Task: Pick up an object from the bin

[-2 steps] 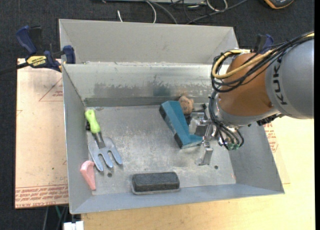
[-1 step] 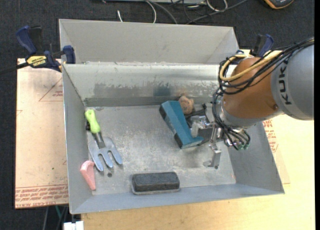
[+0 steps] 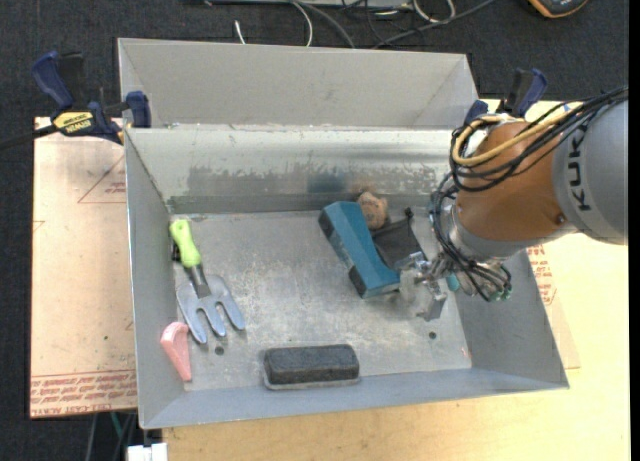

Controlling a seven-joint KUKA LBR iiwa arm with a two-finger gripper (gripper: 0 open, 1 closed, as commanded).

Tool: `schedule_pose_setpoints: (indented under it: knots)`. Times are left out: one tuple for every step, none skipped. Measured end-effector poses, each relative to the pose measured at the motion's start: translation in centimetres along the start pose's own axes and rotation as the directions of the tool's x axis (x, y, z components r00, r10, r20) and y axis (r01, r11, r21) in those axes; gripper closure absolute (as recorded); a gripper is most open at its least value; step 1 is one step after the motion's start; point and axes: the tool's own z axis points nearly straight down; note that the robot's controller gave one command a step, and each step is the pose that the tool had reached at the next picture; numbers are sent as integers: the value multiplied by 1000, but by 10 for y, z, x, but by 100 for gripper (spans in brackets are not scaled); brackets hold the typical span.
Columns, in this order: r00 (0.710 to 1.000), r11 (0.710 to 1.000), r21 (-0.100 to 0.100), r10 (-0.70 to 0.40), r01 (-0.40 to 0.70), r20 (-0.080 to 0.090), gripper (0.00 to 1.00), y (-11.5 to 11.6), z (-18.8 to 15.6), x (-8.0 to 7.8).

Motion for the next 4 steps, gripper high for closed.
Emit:
schedule_pose_setpoints:
  knots:
    - [1000,1000,0,-1,1,-3,0,0,0,1]
    - [1000,1000,0,-2,2,-3,0,0,0,1]
    - [1000,1000,0,-8,8,1,0,-26,-1,-29]
    - [970,970,-2,243,-243,-6,100,-10,-13,-25]
